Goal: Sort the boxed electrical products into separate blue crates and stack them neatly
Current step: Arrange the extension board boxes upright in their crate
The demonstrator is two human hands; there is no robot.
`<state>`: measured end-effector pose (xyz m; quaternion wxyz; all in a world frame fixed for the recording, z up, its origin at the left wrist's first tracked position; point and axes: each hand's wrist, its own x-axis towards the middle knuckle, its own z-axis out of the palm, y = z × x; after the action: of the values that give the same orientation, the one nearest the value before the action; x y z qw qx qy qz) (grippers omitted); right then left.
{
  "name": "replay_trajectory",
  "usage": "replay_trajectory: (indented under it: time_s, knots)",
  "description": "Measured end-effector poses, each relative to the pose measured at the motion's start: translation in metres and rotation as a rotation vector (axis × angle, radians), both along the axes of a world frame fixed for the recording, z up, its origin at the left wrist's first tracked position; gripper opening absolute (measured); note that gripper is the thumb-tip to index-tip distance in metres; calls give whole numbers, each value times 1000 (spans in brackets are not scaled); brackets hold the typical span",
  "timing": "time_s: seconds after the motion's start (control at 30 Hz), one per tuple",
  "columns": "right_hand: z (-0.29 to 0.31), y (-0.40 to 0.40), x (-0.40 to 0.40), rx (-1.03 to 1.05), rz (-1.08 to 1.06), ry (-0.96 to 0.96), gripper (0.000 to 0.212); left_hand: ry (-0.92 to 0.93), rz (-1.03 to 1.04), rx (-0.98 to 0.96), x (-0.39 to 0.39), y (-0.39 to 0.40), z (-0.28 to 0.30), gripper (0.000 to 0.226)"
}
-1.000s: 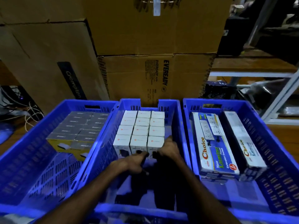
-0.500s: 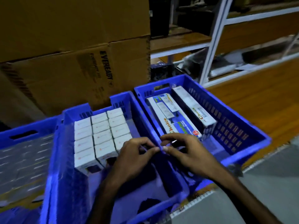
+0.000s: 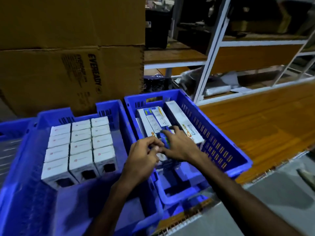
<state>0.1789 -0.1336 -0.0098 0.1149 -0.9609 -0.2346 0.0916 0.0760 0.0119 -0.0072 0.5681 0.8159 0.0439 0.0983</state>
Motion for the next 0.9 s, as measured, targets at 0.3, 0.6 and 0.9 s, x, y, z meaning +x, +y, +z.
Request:
replay_trajectory:
  time_s: [0.3, 0.6, 0.9]
  knots:
    - [-38, 33, 45, -123, -49, 106, 98, 60, 245, -28, 29, -25, -14, 32]
    - [-47, -30, 94, 335, -31, 370, 114, 121, 434, 94, 36, -54, -13, 36]
    - [-59, -47, 108, 552, 16, 517, 94, 415, 400, 45, 77, -64, -21, 44]
